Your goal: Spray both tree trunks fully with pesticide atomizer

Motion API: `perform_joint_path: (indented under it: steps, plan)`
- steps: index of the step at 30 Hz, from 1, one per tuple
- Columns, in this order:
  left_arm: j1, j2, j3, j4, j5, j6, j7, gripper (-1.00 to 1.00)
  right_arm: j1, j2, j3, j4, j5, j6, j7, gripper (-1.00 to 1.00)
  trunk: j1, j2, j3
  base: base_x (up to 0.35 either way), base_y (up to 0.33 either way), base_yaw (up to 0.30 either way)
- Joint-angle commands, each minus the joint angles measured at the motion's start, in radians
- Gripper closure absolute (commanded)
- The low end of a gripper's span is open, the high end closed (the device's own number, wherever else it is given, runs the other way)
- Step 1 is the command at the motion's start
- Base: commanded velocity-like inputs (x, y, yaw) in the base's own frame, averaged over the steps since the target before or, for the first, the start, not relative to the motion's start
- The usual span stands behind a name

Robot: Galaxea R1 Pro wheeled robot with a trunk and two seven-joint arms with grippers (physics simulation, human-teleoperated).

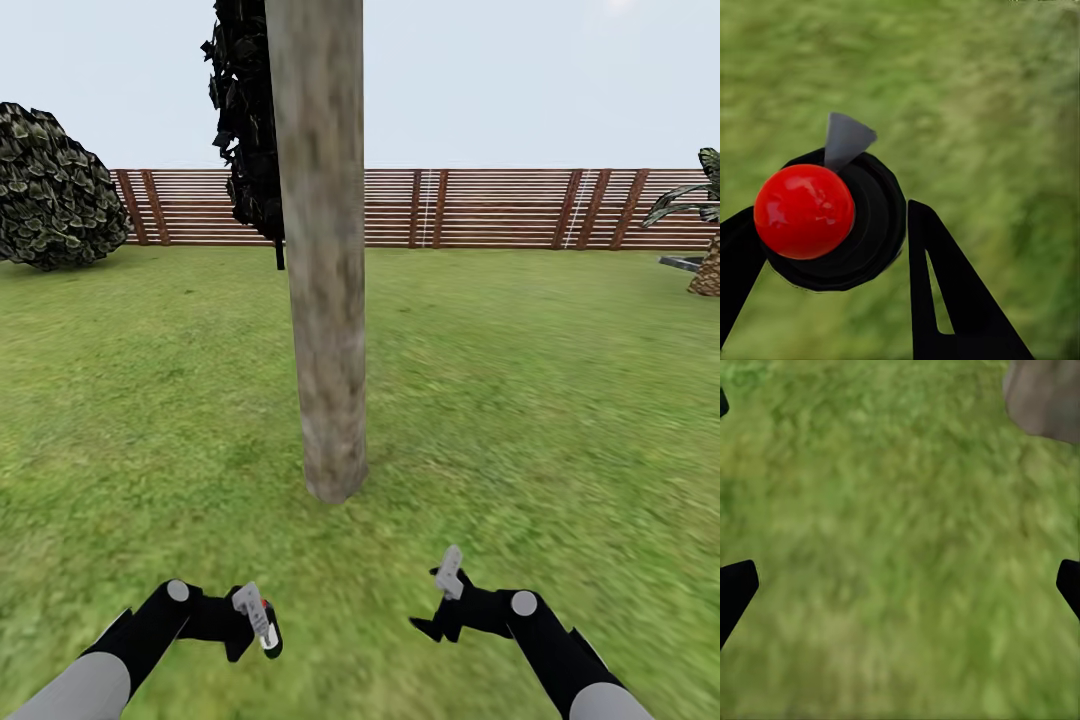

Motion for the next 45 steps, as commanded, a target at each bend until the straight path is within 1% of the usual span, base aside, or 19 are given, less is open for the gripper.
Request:
perform_joint_path:
  steps: [1, 2, 4, 6, 7, 9, 10, 13, 16, 18, 21, 26, 29, 32, 34, 35, 37, 42, 45]
  plan:
    - [0.000, -0.003, -0.004, -0.007, -0.008, 0.001, -0.004, 1.00, 0.000, 0.001, 0.006, -0.001, 0.009, -0.006, 0.001, -1.00, 0.000, 0.000, -0.001, 0.000, 0.000, 0.000]
    - [-0.001, -0.006, -0.004, -0.009, -0.010, 0.002, -0.006, 1.00, -0.001, 0.002, 0.012, -0.001, 0.009, -0.005, 0.002, -1.00, 0.000, 0.000, -0.001, 0.000, 0.000, 0.000]
    - [0.000, -0.014, -0.005, -0.012, -0.017, 0.005, -0.008, 1.00, -0.001, 0.008, 0.040, -0.001, 0.009, -0.005, 0.002, -1.00, 0.000, 0.000, -0.001, 0.000, 0.000, 0.000]
    - [0.000, -0.022, -0.005, -0.014, -0.037, 0.007, -0.009, 1.00, -0.001, 0.022, 0.086, -0.002, 0.009, -0.005, 0.002, -1.00, 0.000, 0.000, -0.001, 0.000, 0.000, 0.000]
    - [0.000, -0.023, -0.004, -0.014, -0.043, 0.008, -0.010, 1.00, -0.001, 0.025, 0.096, -0.002, 0.009, -0.005, 0.002, -1.00, 0.000, 0.000, -0.001, 0.000, 0.000, 0.000]
    - [-0.001, -0.030, -0.004, -0.015, -0.072, 0.009, -0.011, 1.00, -0.001, 0.036, 0.121, -0.003, 0.008, -0.005, 0.002, -1.00, 0.000, 0.000, -0.001, 0.000, 0.000, 0.000]
    - [-0.001, -0.036, -0.004, -0.015, -0.084, 0.009, -0.011, 1.00, -0.002, 0.042, 0.128, -0.003, 0.008, -0.005, 0.002, 1.00, 0.000, 0.000, -0.001, 0.000, 0.000, 0.000]
    - [-0.001, -0.052, -0.004, -0.015, -0.107, 0.009, -0.012, 1.00, -0.002, 0.052, 0.137, -0.003, 0.008, -0.005, 0.013, 1.00, 0.000, 0.000, -0.001, 0.000, 0.000, 0.000]
    - [-0.001, -0.061, -0.004, -0.015, -0.118, 0.009, -0.012, 1.00, -0.003, 0.061, 0.139, -0.004, 0.008, -0.005, 0.057, 1.00, 0.000, 0.000, -0.001, 0.000, 0.000, 0.000]
    - [-0.001, -0.073, -0.005, -0.015, -0.125, 0.009, -0.012, 1.00, -0.003, 0.069, 0.140, -0.005, 0.010, -0.005, 0.104, 1.00, 0.000, 0.000, -0.001, 0.000, 0.000, 0.000]
    - [-0.001, -0.095, -0.005, -0.016, -0.130, 0.008, -0.012, 1.00, -0.004, 0.075, 0.140, -0.006, 0.010, -0.005, 0.125, 1.00, 0.000, 0.000, -0.001, 0.000, 0.000, 0.000]
    - [-0.001, -0.119, -0.011, -0.017, -0.135, 0.008, -0.012, 1.00, -0.012, 0.094, 0.141, -0.006, 0.010, -0.006, 0.131, 1.00, 0.000, 0.000, -0.001, 0.000, 0.000, 0.000]
    - [-0.001, -0.137, -0.051, -0.017, -0.166, 0.011, -0.012, 1.00, -0.020, 0.108, 0.141, -0.006, 0.009, -0.006, 0.132, 1.00, 0.000, 0.000, -0.001, 0.000, 0.000, 0.000]
    - [-0.002, -0.153, -0.067, -0.017, -0.178, 0.012, -0.012, 1.00, -0.028, 0.117, 0.142, -0.006, 0.009, -0.006, 0.132, 1.00, 0.000, 0.000, -0.001, 0.000, 0.000, 0.000]
    - [-0.003, -0.162, -0.070, -0.017, -0.180, 0.011, -0.012, 1.00, -0.030, 0.121, 0.142, -0.006, 0.009, -0.006, 0.132, 1.00, 0.000, 0.000, -0.001, 0.000, 0.000, 0.000]
    - [-0.003, -0.179, -0.072, -0.017, -0.182, 0.009, -0.012, 1.00, -0.034, 0.124, 0.142, -0.006, 0.009, -0.006, 0.133, 1.00, 0.000, 0.000, -0.001, 0.000, 0.000, 0.000]
    - [-0.004, -0.187, -0.073, -0.018, -0.182, 0.009, -0.012, 1.00, -0.037, 0.131, 0.143, -0.009, 0.009, -0.006, 0.133, 1.00, 0.000, 0.000, -0.001, 0.000, 0.000, 0.000]
    - [-0.004, -0.198, -0.074, -0.018, -0.182, 0.008, -0.012, 1.00, -0.039, 0.140, 0.143, -0.017, 0.009, -0.006, 0.133, 1.00, 0.000, 0.000, -0.001, 0.000, 0.000, 0.000]
    - [-0.011, -0.203, -0.073, -0.023, -0.182, 0.009, -0.012, 1.00, -0.039, 0.153, 0.143, -0.018, 0.011, -0.005, 0.134, 1.00, 0.000, 0.000, -0.001, 0.000, 0.000, 0.000]
